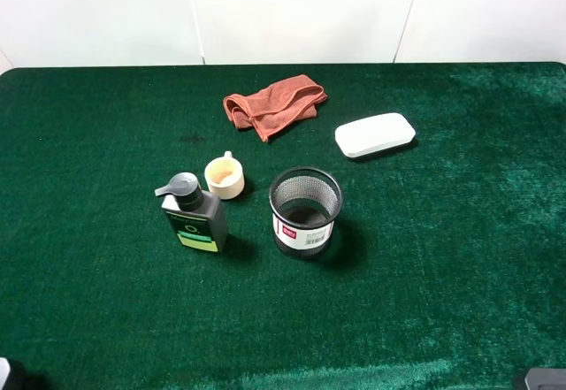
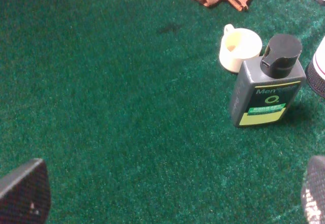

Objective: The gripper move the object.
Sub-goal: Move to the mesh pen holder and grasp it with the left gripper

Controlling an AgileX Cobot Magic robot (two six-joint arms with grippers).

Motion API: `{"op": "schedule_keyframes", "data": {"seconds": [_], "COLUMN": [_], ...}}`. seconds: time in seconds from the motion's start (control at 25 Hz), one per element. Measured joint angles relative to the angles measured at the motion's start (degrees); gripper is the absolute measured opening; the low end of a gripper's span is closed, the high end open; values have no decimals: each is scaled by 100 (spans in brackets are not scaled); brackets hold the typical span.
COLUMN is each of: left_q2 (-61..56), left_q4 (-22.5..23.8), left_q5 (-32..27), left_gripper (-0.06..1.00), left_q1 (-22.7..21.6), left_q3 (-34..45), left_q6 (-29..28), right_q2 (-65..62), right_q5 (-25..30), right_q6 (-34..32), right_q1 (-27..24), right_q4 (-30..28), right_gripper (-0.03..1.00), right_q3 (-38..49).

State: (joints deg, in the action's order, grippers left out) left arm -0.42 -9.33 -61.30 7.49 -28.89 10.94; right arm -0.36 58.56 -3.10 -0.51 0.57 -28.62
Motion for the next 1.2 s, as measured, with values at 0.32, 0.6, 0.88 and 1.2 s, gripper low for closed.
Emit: {"op": "schedule_keyframes", "data": {"seconds": [0.32,0.6,0.88,1.2], "left_q2": [0,0,0,245], "left_q4": [0,0,38,93], "left_q5": [0,0,0,6], "left_gripper": [99,99,99,99], "left_q1": [0,0,0,0], "left_q3": [0,0,0,-23], "left_q6": [0,0,0,0], "right_q2": [0,0,0,0], "right_q5": [0,0,0,0], "right_q6": [0,0,0,0], "right_q1": [0,0,0,0], "right_q4": [0,0,0,0], "right_gripper": [69,69,69,69], "right_q3": [0,0,0,0]}}
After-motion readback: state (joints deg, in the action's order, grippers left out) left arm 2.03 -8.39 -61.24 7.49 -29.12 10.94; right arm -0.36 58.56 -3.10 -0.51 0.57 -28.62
